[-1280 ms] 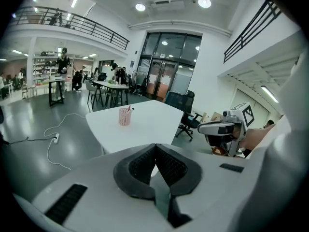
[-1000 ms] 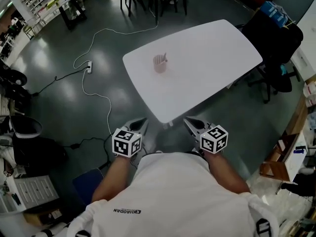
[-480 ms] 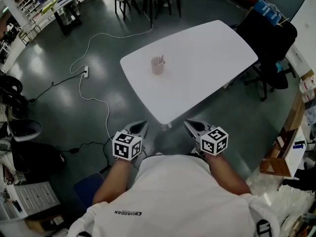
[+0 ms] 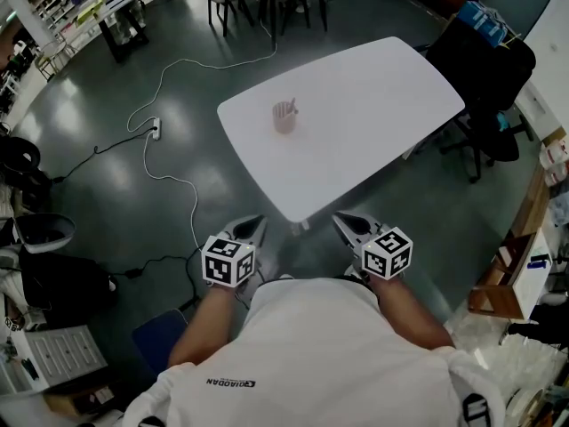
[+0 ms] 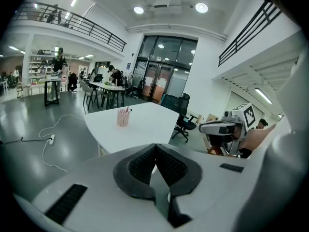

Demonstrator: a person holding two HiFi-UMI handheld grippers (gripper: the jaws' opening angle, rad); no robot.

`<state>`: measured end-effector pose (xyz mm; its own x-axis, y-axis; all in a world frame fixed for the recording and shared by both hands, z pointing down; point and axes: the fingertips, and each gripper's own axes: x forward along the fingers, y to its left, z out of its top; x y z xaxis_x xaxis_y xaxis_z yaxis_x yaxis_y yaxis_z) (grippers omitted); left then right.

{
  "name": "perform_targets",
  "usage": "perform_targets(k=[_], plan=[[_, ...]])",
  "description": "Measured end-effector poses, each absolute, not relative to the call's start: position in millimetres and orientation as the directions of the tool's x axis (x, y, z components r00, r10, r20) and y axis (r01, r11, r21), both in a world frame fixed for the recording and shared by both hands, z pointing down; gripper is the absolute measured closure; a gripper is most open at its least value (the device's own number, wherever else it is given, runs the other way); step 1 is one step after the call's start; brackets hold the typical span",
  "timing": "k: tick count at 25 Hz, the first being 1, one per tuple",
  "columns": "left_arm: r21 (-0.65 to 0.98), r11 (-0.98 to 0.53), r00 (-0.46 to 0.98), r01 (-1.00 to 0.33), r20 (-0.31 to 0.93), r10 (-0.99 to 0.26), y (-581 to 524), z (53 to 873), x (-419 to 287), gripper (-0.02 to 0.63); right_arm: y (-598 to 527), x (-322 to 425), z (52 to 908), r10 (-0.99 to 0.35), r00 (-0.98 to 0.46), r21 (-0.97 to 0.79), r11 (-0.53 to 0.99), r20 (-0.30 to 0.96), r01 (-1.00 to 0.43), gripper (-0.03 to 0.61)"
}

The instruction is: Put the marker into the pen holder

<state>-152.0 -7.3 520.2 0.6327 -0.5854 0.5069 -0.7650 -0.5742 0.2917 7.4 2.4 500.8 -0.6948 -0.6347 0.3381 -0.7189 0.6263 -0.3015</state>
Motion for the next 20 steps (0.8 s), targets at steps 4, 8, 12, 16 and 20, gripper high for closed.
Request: perform_targets(k=[4,8,12,16,20], plan=[[0.299,-0.565,0.629,-0.769,0.509,-0.588,-5.3,523.9,-148.7,0.588,3.3,10.9,502.4,-0.631,-0.696,-0.296,0.631,0.342,-0.717,0.560],[0.302,-0.563,0.630,-0.770,0.504,-0.591,-5.3,523.5,-144.8,0.588,2.9,14.2,505.7,-0.628,-0.695,-0.294,0.631,0.350,-0.718,0.560],[0.303,-0.552,0.621,-0.777,0.511,-0.595,-3.7,525.1,-144.2,0.588,2.9,15.2,506.5,-0.620,-0.702,-0.301,0.635,0.351,-0.712,0.560],[0.302,-0.542,0.613,-0.784,0.516,-0.599,-2.3,527.0,-141.3,0.588,2.9,19.0,508.4,-0.613,-0.708,-0.304,0.641,0.349,-0.705,0.560],[0.294,-0.542,0.607,-0.787,0.525,-0.597,-2.8,529.6,-133.7,0.588,1.2,26.7,508.3,-0.613,-0.714,-0.308,0.644,0.340,-0.700,0.560]])
